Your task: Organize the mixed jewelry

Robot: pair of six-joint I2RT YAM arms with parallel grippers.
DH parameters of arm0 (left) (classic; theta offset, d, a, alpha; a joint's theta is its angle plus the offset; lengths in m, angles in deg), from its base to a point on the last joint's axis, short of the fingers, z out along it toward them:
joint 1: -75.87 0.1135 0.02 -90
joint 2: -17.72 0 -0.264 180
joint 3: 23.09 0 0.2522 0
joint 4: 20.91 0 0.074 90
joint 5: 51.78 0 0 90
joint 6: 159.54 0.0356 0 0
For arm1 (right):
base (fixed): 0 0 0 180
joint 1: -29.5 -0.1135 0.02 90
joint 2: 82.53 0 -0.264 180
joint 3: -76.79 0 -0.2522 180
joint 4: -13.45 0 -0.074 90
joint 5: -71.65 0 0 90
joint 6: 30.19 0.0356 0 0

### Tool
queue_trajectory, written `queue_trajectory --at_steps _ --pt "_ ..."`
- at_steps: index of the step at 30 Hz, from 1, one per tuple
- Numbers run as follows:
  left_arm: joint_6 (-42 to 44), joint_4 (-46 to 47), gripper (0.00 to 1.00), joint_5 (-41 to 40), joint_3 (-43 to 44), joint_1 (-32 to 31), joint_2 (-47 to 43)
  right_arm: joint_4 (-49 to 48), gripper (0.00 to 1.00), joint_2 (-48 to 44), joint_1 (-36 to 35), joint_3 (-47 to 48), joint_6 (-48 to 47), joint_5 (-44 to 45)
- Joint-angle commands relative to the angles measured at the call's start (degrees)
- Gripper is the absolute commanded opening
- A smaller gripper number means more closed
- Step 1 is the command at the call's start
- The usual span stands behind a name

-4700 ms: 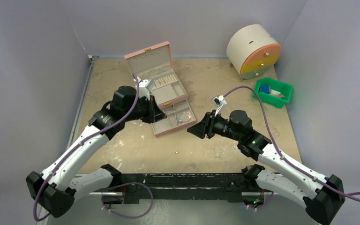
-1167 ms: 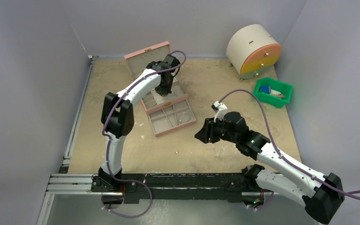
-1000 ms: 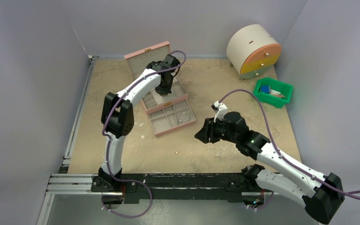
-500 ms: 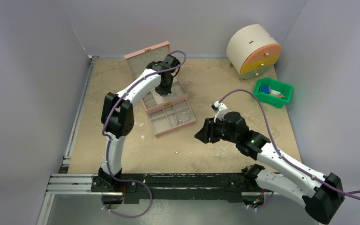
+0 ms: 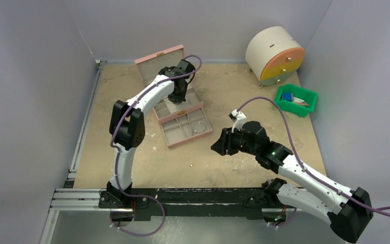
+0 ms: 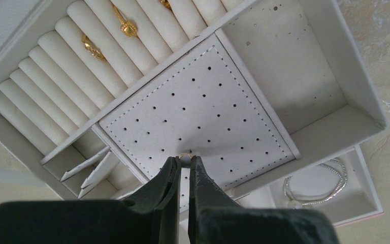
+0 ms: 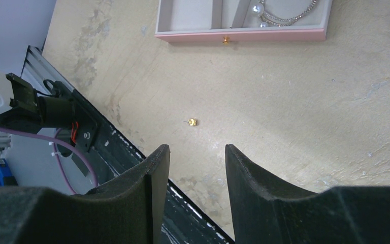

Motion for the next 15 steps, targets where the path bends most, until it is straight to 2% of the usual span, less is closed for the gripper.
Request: queue_trajectory --at_steps 1,15 --pt "0.48 1.04 0.00 -2.37 -0.86 0.38 -1.93 -1.16 0.47 0.05 -0.01 2.79 -0.68 0.13" --pt "0.31 1.12 0.00 -2.24 -1.02 0.34 -2.88 -1.56 0.47 -0.04 -0.01 2.23 -0.22 0.05"
